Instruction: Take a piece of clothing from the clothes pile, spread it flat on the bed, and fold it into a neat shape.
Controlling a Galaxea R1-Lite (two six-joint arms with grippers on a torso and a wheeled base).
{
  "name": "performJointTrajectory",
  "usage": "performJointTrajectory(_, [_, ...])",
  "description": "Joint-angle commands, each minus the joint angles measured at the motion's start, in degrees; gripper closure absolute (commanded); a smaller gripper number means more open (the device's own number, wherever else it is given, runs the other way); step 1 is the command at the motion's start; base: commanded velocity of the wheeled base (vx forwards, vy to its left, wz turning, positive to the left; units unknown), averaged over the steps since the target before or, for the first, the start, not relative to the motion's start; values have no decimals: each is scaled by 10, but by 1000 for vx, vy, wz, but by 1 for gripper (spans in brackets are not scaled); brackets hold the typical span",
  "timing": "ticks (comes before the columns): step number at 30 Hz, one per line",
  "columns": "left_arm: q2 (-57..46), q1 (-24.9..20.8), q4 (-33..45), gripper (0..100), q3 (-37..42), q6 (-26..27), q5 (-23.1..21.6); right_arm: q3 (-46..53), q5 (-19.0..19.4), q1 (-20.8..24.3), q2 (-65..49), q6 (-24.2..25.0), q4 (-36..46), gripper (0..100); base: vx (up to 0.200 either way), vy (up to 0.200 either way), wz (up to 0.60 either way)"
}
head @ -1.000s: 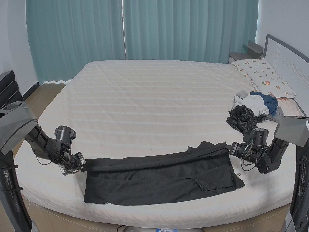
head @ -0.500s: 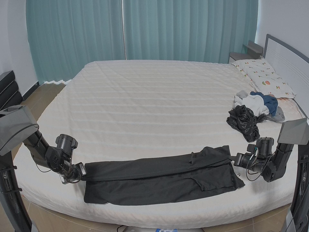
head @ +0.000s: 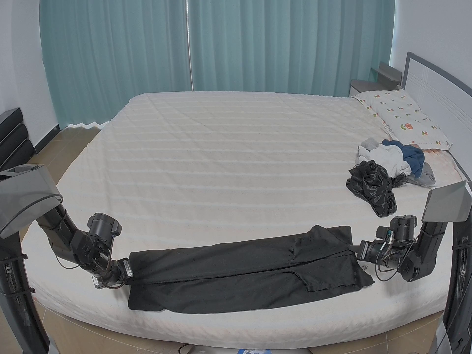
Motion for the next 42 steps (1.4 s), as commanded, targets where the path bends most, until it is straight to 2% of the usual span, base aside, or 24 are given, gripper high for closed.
performJointTrajectory(1, [5, 0, 0, 100, 2, 0, 1, 0, 0, 0, 10, -1, 0, 100, 0, 0, 0])
performJointTrajectory(16, [13, -3, -1, 100, -6, 0, 1, -8, 0, 2, 30, 1, -7, 100, 0, 0, 0])
performJointTrajectory(17, [14, -3, -1, 0, -8, 0, 1, -7, 0, 2, 31, 1, -12, 100, 0, 0, 0])
performJointTrajectory(18, [14, -3, -1, 0, -11, -1, 1, -6, 0, 2, 32, 1, -14, 100, 0, 0, 0])
performJointTrajectory(19, [15, -3, -1, 0, -11, -1, 1, -6, 1, 2, 33, 1, -17, 0, 0, 0, 0])
performJointTrajectory(30, [-9, 7, 1, 0, -12, -12, 1, 0, 6, -18, 1, 19, -46, 0, 0, 0, 0])
performJointTrajectory(36, [-61, 42, 7, 0, -11, -21, -11, 3, 30, -47, -56, 66, -43, 0, 0, 0, 0])
performJointTrajectory(42, [-82, 79, 7, 0, -26, -20, -14, -8, 33, -49, -83, 101, -38, 0, 0, 0, 0])
